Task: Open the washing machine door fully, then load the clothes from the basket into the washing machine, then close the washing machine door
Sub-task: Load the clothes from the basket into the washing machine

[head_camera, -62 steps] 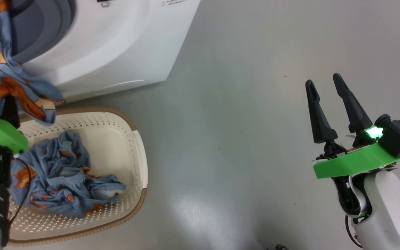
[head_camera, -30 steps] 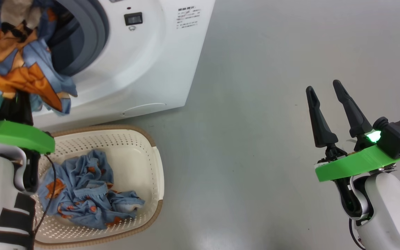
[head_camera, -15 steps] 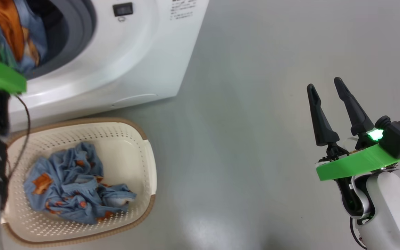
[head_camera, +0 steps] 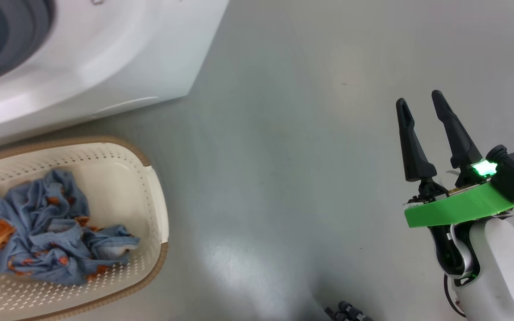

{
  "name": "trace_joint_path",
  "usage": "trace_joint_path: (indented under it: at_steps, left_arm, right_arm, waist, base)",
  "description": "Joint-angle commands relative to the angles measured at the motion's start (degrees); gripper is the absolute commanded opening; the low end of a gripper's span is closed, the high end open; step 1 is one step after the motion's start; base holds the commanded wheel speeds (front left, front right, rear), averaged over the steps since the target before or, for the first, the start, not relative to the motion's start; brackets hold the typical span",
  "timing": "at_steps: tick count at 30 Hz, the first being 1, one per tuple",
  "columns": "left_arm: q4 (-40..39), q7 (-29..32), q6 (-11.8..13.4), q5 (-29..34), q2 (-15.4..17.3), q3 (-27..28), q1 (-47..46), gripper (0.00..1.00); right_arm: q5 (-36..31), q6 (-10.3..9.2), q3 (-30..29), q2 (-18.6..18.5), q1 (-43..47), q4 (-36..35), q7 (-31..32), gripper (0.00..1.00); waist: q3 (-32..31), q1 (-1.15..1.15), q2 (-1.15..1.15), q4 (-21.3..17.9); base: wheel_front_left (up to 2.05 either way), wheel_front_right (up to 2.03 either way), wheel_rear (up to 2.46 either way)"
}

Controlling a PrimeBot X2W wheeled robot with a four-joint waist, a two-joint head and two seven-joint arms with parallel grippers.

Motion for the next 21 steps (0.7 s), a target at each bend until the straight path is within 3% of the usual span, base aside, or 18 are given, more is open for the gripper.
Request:
trace_joint_path:
  at_steps: [1,2,3,7,11,16,21]
  left_arm:
    - [0.79,-0.28,0.14,0.84,2.37,0.56,0.96,0.31]
    - [3.16,-0.27,0.19,0.73,2.1,0.52,0.56,0.96]
    - [5.27,-0.1,0.18,0.82,1.92,0.24,-0.09,1.0]
    - [14.12,7.79,1.07,0.92,1.0,-1.0,-3.1,1.0]
    - [18.17,11.16,1.75,0.47,0.12,-1.28,-5.51,1.0]
    - [20.62,9.65,0.79,-0.39,-1.1,-1.45,-5.81,1.0]
    - [20.02,2.56,-0.95,0.61,-1.33,-3.09,-2.97,1.0]
  right_arm:
    - [-0.95,0.42,0.77,-0.64,1.87,-1.28,-0.47,1.0]
    - [-1.04,0.42,0.84,-0.53,1.84,-1.13,-0.47,1.0]
    - [-1.09,0.42,0.89,-0.46,1.81,-1.0,-0.47,1.0]
    - [-1.13,0.42,1.08,-0.51,1.76,-0.56,-0.47,1.0]
    - [-0.93,0.42,1.21,-0.75,1.54,-0.29,-0.47,1.0]
    - [-0.73,0.42,1.21,-1.24,1.29,0.05,-0.47,1.0]
    - [-0.57,0.42,1.34,-1.53,1.08,0.36,-0.47,1.0]
  waist:
    - [0.89,0.0,0.0,-1.07]
    - [0.75,0.0,0.0,-1.05]
    - [0.62,0.0,0.0,-0.99]
    - [-0.11,0.0,0.0,-0.55]
    - [-0.86,0.0,0.0,-0.07]
    - [-2.32,0.0,0.0,0.94]
    - [-4.16,0.0,0.0,1.71]
  base:
    - [0.0,0.0,0.0]
    - [0.0,0.0,0.0]
    - [0.0,0.0,0.0]
    - [0.0,0.0,0.0]
    - [0.0,0.0,0.0]
    - [0.0,0.0,0.0]
    - [0.0,0.0,0.0]
